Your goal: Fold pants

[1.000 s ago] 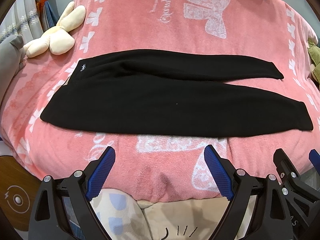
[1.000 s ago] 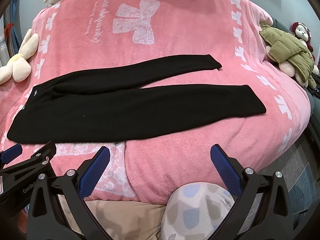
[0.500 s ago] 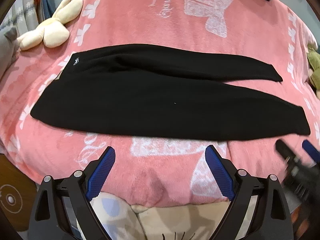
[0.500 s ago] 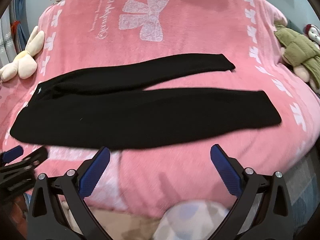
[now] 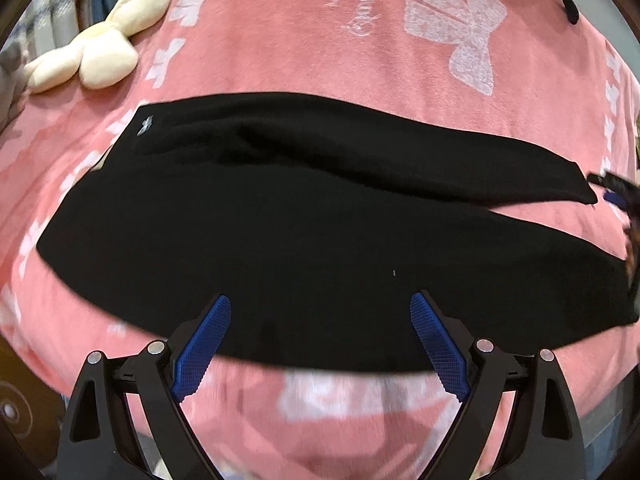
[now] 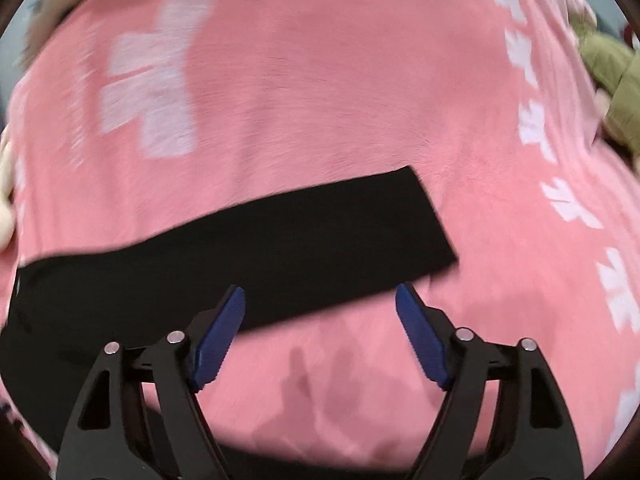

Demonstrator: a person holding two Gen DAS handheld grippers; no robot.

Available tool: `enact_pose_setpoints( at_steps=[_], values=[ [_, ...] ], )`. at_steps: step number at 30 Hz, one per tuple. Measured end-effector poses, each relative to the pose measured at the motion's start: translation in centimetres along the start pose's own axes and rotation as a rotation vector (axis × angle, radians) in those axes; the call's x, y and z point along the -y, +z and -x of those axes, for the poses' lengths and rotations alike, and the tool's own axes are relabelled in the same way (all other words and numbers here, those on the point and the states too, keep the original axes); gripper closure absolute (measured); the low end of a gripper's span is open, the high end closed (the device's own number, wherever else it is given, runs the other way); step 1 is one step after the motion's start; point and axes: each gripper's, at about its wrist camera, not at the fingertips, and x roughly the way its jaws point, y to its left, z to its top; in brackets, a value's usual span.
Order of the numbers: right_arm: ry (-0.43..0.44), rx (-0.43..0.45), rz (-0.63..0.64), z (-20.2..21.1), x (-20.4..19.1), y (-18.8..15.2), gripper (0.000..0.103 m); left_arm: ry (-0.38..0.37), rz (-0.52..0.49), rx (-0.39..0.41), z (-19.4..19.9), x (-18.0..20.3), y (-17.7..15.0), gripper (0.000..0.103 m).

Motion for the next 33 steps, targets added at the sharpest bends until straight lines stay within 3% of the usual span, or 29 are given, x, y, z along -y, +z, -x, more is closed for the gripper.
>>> enact_pose_setpoints(
  at_steps=[6, 10, 16, 17, 19, 20, 22, 24, 26, 28, 30, 32, 33],
  values=[
    [-0.057, -0.011, -0.062, -6.5, 2.9, 5.6, 0.028, -0.004, 0.068, 0.027, -2.7, -3.0, 3.8, 0.014],
    [-0.075, -0.021, -0.091, -9.4, 3.5, 7.4, 0.014, 0.014, 0.208, 0.017, -5.5, -9.8, 8.9, 0.014],
    [-0.079, -0.075, -0.119, -13.2, 3.6, 7.8, 0.014, 0.137, 0.401, 0.075, -9.1, -21.1, 16.8, 0.014],
    [-0.076, -0.070, -0.117, -13.3, 3.5, 7.9, 0.018, 0.161, 0.424, 0.083, -9.9, -22.7, 18.0, 0.014],
    [-0.069, -0.067, -0.110, -13.3, 3.3, 8.0, 0.040, 0.177, 0.490, 0.062, -12.3, -26.2, 20.7, 0.014],
    [-0.056, -0.063, -0.108, -13.2, 3.1, 8.0, 0.047, 0.177, 0.523, 0.049, -13.3, -27.4, 21.5, 0.016],
    [-0.007, -0.058, -0.107, -12.6, 2.8, 7.9, 0.077, 0.155, 0.590, 0.017, -15.7, -29.1, 23.1, 0.016],
    [0.007, -0.046, -0.091, -11.7, 2.4, 7.6, 0.082, 0.107, 0.628, -0.012, -17.7, -29.6, 24.2, 0.016],
    [0.003, -0.034, -0.060, -11.0, 1.8, 7.5, 0.084, 0.112, 0.651, -0.066, -20.0, -29.3, 24.9, 0.016],
    [0.003, -0.026, -0.057, -10.3, 1.7, 7.3, 0.085, 0.141, 0.643, -0.144, -22.6, -29.0, 25.3, 0.016],
    [0.005, -0.017, -0.062, -9.7, 1.3, 7.2, 0.085, 0.212, 0.591, -0.165, -23.5, -28.4, 25.8, 0.017],
    [0.009, -0.008, -0.063, -8.9, 1.0, 7.2, 0.085, 0.283, 0.537, -0.197, -23.8, -27.6, 26.2, 0.041],
    [0.008, -0.004, -0.063, -8.5, 0.7, 7.1, 0.085, 0.314, 0.516, -0.208, -23.3, -27.5, 26.3, 0.080]
  ],
)
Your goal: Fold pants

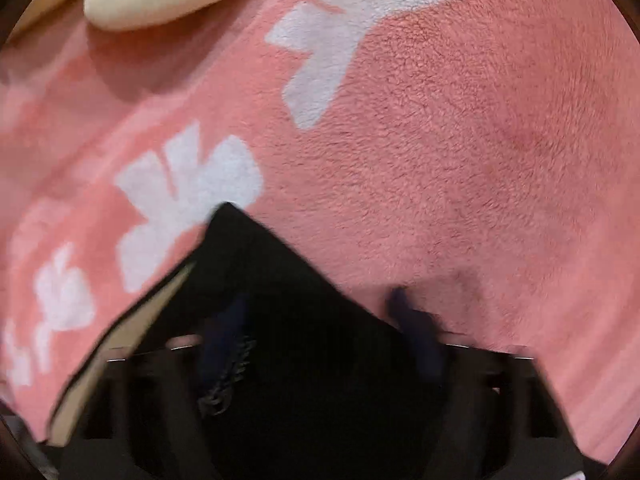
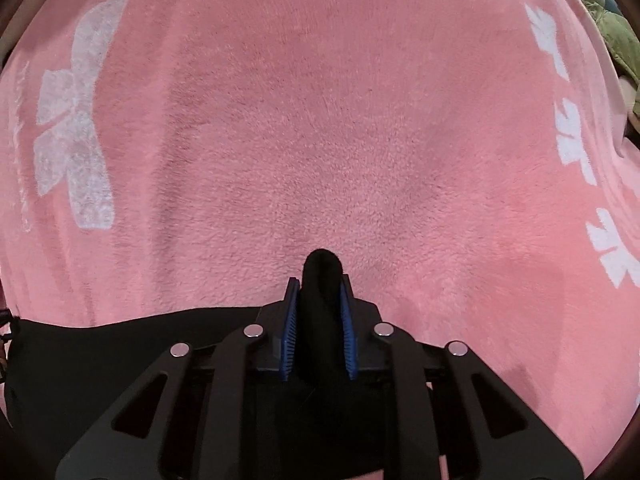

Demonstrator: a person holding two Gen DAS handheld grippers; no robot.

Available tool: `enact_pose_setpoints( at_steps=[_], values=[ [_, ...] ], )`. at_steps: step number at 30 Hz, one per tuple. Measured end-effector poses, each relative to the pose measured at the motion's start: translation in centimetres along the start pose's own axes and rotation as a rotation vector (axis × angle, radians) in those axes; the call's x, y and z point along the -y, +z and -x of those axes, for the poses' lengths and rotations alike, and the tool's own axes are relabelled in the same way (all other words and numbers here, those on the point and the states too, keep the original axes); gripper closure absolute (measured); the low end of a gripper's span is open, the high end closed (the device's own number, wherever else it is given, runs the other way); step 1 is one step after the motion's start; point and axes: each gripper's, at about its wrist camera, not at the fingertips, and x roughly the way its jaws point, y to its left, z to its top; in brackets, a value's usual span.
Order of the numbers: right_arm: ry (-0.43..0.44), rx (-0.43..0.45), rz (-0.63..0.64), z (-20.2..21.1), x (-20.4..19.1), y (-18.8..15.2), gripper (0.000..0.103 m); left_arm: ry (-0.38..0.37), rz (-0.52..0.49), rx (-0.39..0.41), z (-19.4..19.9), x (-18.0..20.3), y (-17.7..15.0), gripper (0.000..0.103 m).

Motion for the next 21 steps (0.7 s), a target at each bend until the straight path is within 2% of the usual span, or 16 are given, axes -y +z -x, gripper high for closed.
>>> enact_pose_setpoints(
  at_steps=[1, 2, 7, 9, 12, 14, 17, 21],
  values=[
    [0.001, 0.004, 0.003, 0.5, -0.3, -0.1, 0.085, -0.039, 0.000, -0.010, 0.3, -0.3, -0.1, 0.095],
    [0.002, 0.011, 0.008, 1.1, -0.5, -0.4, 0.085, -0.084, 0.015, -0.024, 0.8, -0.9, -0.2, 0.097],
    [0.044, 0.082, 0.016, 6.6, -0.5, -1.3, 0.087, -0.279, 0.035, 0.037, 7.3, -6.1, -2.0, 0.098],
    [0.057, 0.117, 0.024, 9.5, 0.3, -2.1, 0.093, -0.345, 0.022, 0.066, 10.4, -8.5, -3.7, 0.098],
    [0.083, 0.148, 0.016, 13.9, 2.2, -4.3, 0.094, -0.426, -0.006, 0.082, 15.0, -11.3, -7.6, 0.098],
    [0.064, 0.137, 0.027, 16.1, 3.4, -5.8, 0.094, -0.449, -0.018, 0.085, 17.4, -14.0, -11.3, 0.098],
    [0.024, 0.091, 0.020, 17.9, 4.7, -9.2, 0.093, -0.418, -0.032, 0.069, 18.8, -16.6, -16.0, 0.098],
    [-0.056, 0.043, -0.012, 19.9, 6.3, -13.6, 0.092, -0.386, 0.012, -0.022, 16.7, -19.6, -20.0, 0.098]
  ],
)
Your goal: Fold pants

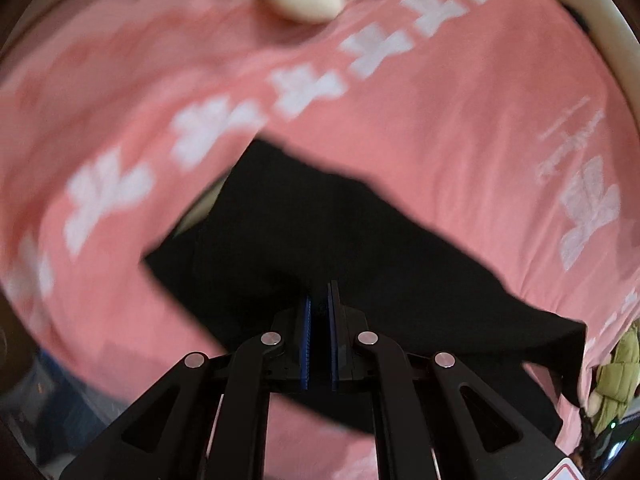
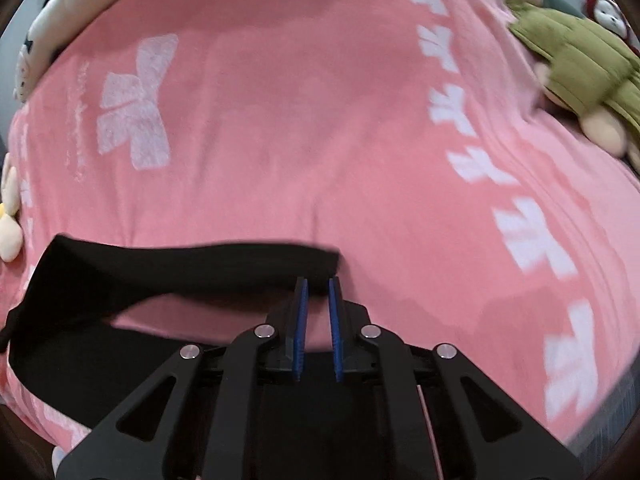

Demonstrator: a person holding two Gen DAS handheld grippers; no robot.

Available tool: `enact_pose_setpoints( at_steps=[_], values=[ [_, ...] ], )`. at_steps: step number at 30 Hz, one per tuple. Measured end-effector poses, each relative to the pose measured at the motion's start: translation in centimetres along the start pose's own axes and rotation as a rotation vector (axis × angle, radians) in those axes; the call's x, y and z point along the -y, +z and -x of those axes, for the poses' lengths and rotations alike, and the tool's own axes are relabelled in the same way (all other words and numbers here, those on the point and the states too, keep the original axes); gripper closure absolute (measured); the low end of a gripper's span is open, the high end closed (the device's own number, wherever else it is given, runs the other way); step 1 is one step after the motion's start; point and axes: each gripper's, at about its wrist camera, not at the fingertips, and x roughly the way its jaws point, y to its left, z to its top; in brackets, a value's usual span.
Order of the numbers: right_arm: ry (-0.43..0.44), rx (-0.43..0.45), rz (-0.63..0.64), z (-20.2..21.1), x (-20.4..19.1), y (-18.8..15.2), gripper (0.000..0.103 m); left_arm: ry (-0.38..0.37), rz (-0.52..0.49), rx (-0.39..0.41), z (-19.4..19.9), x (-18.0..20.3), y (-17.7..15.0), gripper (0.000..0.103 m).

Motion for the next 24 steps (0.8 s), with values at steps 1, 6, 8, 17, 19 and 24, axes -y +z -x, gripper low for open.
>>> enact_pose_setpoints(
  at_steps=[1, 6, 8, 17, 19, 24],
  values=[
    [-0.029, -0.008, -0.006, 0.0, 0.2, -0.6, 0.090, -0.004, 0.018, -0.017, -0.4, -0.7, -0.7, 0.098],
    [-0.067, -0.017, -0.140, 1.8, 1.9, -2.9, 0.086, -0.032, 0.111, -0.049, -0.8, -2.2, -3.1, 0.082],
    [0.048, -0.018, -0.194, 2.5, 1.2, -3.6, 0.061, -0.056, 0.138, -0.023, 0.0, -1.8, -3.4, 0.059],
    [0.032, -0.132, -0.291, -5.2, -1.0, -2.9, 0.033, -0.087, 0.230, -0.032, -3.2, 0.3, -2.5, 0.036],
    [0.005, -0.127, -0.284, -6.4, -1.4, -2.8, 0.066, -0.069, 0.253, -0.041, -4.4, -0.1, -2.4, 0.037],
    [0.218, -0.032, -0.228, -0.8, -3.7, 0.2, 0.091, -0.026, 0.171, -0.018, -3.7, 0.6, -1.5, 0.044]
  ],
)
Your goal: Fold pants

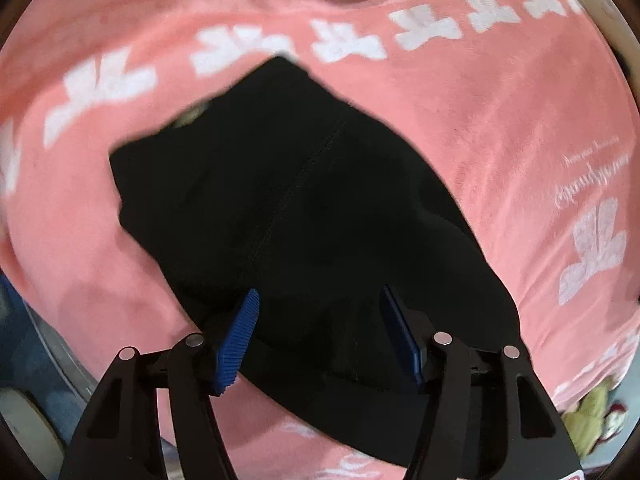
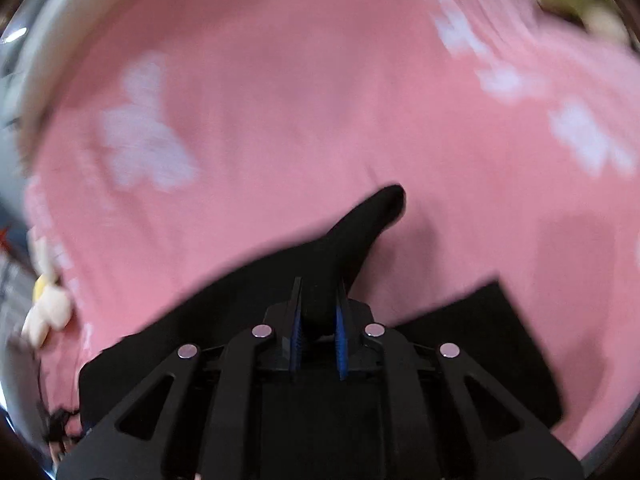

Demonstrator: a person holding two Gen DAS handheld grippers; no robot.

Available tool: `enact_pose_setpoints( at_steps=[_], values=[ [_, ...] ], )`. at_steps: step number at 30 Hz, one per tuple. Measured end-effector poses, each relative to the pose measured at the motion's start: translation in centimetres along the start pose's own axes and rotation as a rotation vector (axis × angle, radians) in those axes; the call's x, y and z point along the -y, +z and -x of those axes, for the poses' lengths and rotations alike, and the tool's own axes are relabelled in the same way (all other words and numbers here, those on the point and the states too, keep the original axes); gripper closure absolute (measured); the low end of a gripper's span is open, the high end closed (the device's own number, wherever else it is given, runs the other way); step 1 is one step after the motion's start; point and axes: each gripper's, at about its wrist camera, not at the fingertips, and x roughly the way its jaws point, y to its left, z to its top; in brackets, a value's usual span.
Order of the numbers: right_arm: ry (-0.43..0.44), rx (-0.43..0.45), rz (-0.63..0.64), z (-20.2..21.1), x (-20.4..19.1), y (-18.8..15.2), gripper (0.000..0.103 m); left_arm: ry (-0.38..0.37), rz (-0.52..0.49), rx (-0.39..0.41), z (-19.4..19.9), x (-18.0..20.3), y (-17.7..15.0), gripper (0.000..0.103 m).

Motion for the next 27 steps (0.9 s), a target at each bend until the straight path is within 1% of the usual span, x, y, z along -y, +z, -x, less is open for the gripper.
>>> enact_pose_setpoints(
  at_steps=[1, 2, 3, 4, 5, 6, 7, 8, 9, 10, 11, 12, 13, 14, 15, 17, 19, 20, 21, 22, 23, 24, 25, 26, 27],
  values=[
    [0.013, 0.030, 0.023, 1.9, -0.5, 0.6, 0.091, 0.015, -0.024, 0.008, 0.5, 0.1, 0.3, 0.044],
    [0.010, 0.068, 0.043, 4.4, -0.5, 1.3, 0.091, 0.025, -0.037, 0.013, 0.9, 0.1, 0.5, 0.044],
    [-0.005, 0.083, 0.047, 5.6, -0.1, 1.6, 0.091, 0.040, -0.051, 0.020, 1.2, 0.0, 0.7, 0.043],
    [-0.037, 0.091, 0.055, 6.6, 0.9, 1.8, 0.091, 0.053, -0.056, 0.023, 1.2, -0.2, 0.8, 0.042],
    [-0.106, 0.077, 0.078, 6.6, 2.0, 1.8, 0.091, 0.065, -0.062, 0.022, 1.1, -0.5, 0.8, 0.042],
    [-0.173, 0.037, 0.099, 5.7, 3.2, 1.5, 0.090, 0.076, -0.061, 0.013, 0.7, -0.9, 0.9, 0.042],
    [-0.219, -0.029, 0.099, 4.1, 4.9, 0.9, 0.090, 0.076, -0.056, 0.004, 0.4, -1.1, 0.9, 0.042],
    [-0.241, -0.091, 0.071, 2.3, 6.7, 0.1, 0.090, 0.072, -0.049, -0.007, 0.0, -1.2, 0.8, 0.042],
    [-0.247, -0.131, 0.046, 1.3, 7.9, -0.8, 0.090, 0.073, -0.045, -0.008, -0.2, -1.3, 0.6, 0.042],
    [-0.255, -0.147, 0.036, 0.6, 8.4, -1.6, 0.088, 0.076, -0.043, -0.010, -0.2, -1.3, 0.5, 0.042],
    [-0.265, -0.118, 0.047, 0.7, 8.1, -2.1, 0.087, 0.074, -0.038, -0.011, -0.1, -1.3, 0.3, 0.042],
    [-0.266, -0.093, 0.045, 1.0, 7.7, -2.3, 0.082, 0.063, -0.032, -0.013, 0.1, -1.4, 0.2, 0.039],
    [-0.274, -0.067, 0.038, 1.4, 7.3, -2.4, 0.079, 0.036, -0.018, -0.023, 0.5, -1.7, 0.1, 0.034],
    [-0.293, -0.039, 0.038, 1.9, 6.9, -2.5, 0.077, 0.007, 0.008, -0.028, 0.8, -2.1, 0.1, 0.033],
    [-0.331, -0.003, 0.052, 2.7, 6.1, -2.6, 0.076, -0.013, 0.034, -0.027, 1.1, -2.6, 0.1, 0.032],
    [-0.387, 0.049, 0.110, 4.1, 4.2, -3.2, 0.073, -0.065, 0.147, -0.034, 1.3, -4.2, -0.2, 0.031],
    [-0.376, 0.080, 0.143, 5.2, 2.3, -4.2, 0.069, -0.141, 0.242, -0.061, 0.7, -5.3, -0.5, 0.031],
    [-0.358, 0.087, 0.153, 5.5, 1.5, -4.7, 0.066, -0.158, 0.264, -0.079, 0.1, -5.4, -0.7, 0.031],
    [-0.337, 0.088, 0.156, 5.8, 0.7, -5.5, 0.064, -0.167, 0.275, -0.089, -0.3, -5.4, -0.8, 0.033],
    [-0.315, 0.082, 0.155, 6.0, -0.1, -6.2, 0.064, -0.173, 0.271, -0.090, -0.7, -5.0, -0.8, 0.035],
    [-0.289, 0.071, 0.154, 6.0, -0.9, -7.0, 0.064, -0.175, 0.256, -0.083, -0.9, -4.7, -0.8, 0.040],
    [-0.274, 0.066, 0.154, 6.0, -1.7, -7.7, 0.064, -0.171, 0.229, -0.070, -1.0, -4.2, -0.6, 0.055],
    [-0.252, 0.055, 0.162, 5.9, -2.5, -8.4, 0.064, -0.165, 0.214, -0.067, -1.0, -3.9, -0.3, 0.074],
    [-0.236, 0.039, 0.189, 5.6, -3.8, -9.2, 0.064, -0.159, 0.197, -0.070, -1.1, -3.6, -0.1, 0.084],
    [-0.235, 0.034, 0.212, 5.7, -4.8, -10.1, 0.064, -0.173, 0.179, -0.087, -1.2, -3.4, 0.3, 0.096]
  ],
)
